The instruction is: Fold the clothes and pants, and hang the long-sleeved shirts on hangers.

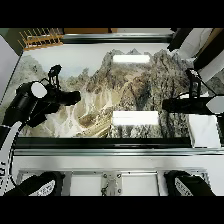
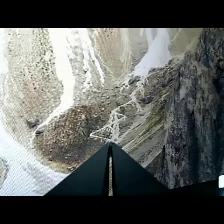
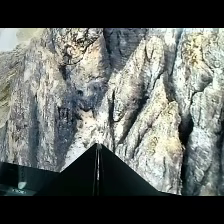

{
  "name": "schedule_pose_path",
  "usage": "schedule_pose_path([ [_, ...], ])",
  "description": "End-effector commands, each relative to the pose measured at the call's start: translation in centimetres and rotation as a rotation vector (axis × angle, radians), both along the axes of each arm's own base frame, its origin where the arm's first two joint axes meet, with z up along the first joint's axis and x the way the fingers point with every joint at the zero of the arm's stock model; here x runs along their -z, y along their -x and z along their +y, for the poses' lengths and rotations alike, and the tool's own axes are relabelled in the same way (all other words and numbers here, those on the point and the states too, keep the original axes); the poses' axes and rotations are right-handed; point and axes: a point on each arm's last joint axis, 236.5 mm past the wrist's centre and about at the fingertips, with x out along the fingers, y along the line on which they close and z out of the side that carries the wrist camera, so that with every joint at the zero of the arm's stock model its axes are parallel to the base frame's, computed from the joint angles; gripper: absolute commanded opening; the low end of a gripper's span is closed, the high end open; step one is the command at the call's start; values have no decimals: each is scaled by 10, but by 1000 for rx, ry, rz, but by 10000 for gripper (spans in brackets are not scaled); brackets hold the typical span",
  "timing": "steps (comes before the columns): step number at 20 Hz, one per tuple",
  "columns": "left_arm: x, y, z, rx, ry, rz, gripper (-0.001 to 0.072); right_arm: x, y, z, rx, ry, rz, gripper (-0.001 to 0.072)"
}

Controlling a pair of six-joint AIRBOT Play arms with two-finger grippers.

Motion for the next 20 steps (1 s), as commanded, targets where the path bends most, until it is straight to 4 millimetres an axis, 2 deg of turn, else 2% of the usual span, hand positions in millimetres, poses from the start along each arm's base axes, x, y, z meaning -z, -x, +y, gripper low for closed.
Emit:
schedule_pose_path([
  [1, 0, 0, 0, 1, -1, -1, 7, -1, 0, 0, -1, 0, -2, 15],
  [9, -1, -4, 2, 8, -15, -24, 7, -1, 0, 0, -1, 0, -2, 15],
  [10, -13, -23, 34, 59, -142, -122, 594, -1, 0, 0, -1, -1, -2, 15],
  [11, -22, -32, 61, 33, -220, -152, 720, -1, 0, 0, -1, 0, -2, 15],
  [14, -52, -48, 169, -86, -493, -206, 720, -1, 0, 0, -1, 0, -2, 15],
  [16, -54, -45, 226, -193, -541, -177, 720, -1, 0, 0, -1, 0, -2, 15],
  [18, -35, -35, 272, -291, -537, -107, 720, -1, 0, 0, -1, 0, -2, 15],
  [20, -4, -24, 307, -355, -529, -12, 720, -1, 0, 0, -1, 0, -2, 15],
])
